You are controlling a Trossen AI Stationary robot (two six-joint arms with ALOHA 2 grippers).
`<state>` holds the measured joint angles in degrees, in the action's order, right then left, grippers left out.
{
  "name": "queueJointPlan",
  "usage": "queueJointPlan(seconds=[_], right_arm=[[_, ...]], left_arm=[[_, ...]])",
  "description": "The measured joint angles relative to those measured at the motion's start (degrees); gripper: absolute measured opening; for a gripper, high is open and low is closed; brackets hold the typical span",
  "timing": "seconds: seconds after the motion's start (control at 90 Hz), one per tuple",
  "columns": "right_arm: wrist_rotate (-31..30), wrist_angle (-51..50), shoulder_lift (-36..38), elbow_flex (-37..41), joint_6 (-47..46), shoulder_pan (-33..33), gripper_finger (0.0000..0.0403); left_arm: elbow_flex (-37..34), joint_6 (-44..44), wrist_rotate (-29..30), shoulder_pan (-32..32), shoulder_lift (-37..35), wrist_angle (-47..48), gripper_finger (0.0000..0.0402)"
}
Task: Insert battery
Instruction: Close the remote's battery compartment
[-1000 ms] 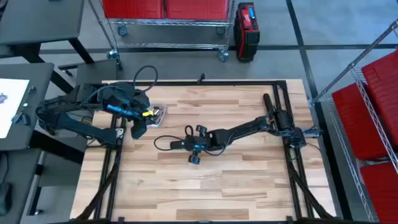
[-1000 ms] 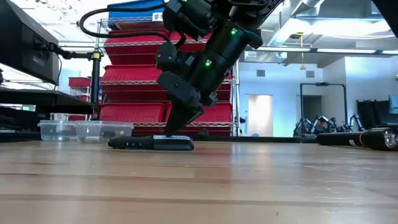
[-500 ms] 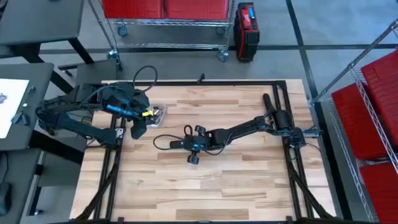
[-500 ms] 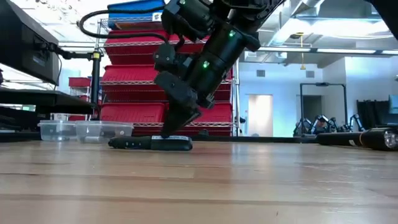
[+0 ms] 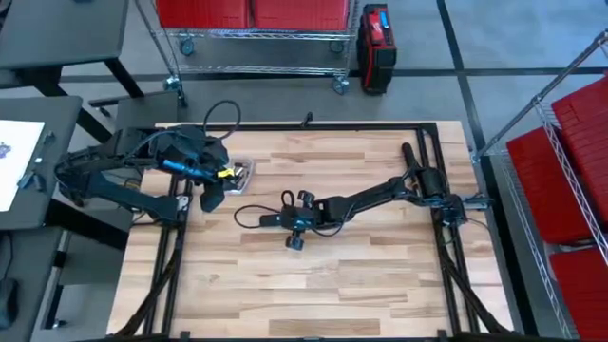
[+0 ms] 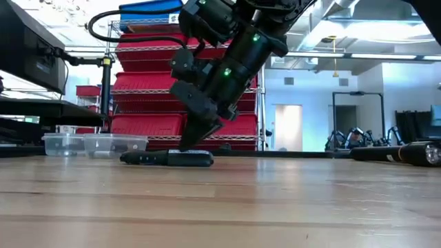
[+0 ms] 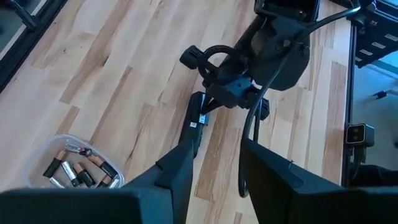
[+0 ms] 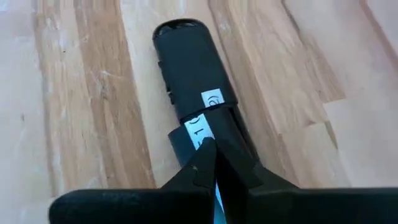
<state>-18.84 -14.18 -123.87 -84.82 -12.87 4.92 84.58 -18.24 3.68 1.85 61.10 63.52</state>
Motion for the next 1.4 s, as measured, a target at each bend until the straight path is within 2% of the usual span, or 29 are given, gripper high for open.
queueJointPlan(seconds=[0.522, 0.678, 0.822, 0.944, 1.033, 1.167, 1.4], right_arm=[[-1.19, -1.56, -0.33, -4.04, 2.34, -1.06, 0.0], [-1.04, -9.27, 1.32, -6.24, 1.43, -0.57, 0.0], [-0.09, -16.97, 3.87, -6.09, -5.07, -0.45, 0.0], [3.81, -21.78, 3.82, -5.6, -8.93, -0.2, 0.0], [3.73, -24.72, 3.93, -5.64, -11.28, 0.52, 0.0], [3.81, -30.2, 4.32, -5.61, -13.93, 0.71, 0.0], [3.82, -40.92, 9.82, -5.46, -10.43, -3.52, 0.0]], left_arm=[[0.0, 0.2, 0.01, 0.0, 0.0, 0.0, 0.0114], [0.0, 0.2, 0.0, 0.0, 0.0, 0.03, 0.0114], [0.0, 0.5, 0.02, 0.0, 0.0, 0.22, 0.0114], [0.0, 0.61, 0.15, 0.0, 0.0, 1.31, 0.0114], [-0.35, 0.61, 1.67, 0.0, 0.2, 2.53, 0.0114], [-3.87, -0.6, 3.61, 0.0, 0.59, 2.12, 0.0114], [-13.74, -3.48, 3.54, 0.0, 1.54, -5.6, 0.0114]])
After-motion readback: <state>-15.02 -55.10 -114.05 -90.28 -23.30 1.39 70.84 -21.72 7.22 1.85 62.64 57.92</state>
